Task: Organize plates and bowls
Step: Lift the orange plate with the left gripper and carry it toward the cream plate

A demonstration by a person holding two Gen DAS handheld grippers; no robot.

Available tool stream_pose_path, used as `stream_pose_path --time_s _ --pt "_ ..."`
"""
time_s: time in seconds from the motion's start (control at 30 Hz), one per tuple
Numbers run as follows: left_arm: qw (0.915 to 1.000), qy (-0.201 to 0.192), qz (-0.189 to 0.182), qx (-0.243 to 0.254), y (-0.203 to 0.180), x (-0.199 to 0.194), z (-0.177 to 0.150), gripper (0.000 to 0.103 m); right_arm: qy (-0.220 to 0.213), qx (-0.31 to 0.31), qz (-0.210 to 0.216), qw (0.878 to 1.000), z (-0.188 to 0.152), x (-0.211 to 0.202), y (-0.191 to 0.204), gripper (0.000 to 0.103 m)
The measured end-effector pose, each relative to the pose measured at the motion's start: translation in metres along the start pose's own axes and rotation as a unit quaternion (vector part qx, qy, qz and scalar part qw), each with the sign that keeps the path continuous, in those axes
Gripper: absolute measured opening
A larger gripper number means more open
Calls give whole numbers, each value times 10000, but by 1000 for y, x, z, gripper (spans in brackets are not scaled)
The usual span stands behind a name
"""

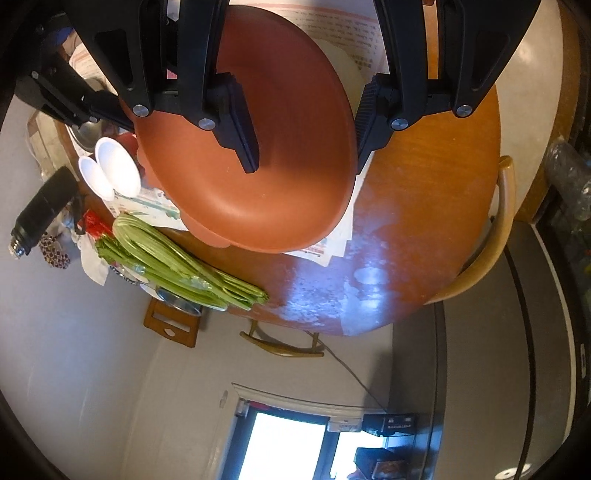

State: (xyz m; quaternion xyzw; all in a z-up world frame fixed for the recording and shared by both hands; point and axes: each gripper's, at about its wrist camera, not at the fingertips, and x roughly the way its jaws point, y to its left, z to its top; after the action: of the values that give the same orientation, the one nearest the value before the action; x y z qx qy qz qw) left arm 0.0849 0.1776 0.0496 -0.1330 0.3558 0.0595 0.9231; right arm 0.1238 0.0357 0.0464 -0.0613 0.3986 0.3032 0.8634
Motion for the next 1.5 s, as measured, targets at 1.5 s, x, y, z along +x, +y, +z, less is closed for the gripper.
stream_pose_path --time_s 1.5 --pt "9972 632 392 55 27 78 -29 50 793 481 -52 9957 -31 77 7 62"
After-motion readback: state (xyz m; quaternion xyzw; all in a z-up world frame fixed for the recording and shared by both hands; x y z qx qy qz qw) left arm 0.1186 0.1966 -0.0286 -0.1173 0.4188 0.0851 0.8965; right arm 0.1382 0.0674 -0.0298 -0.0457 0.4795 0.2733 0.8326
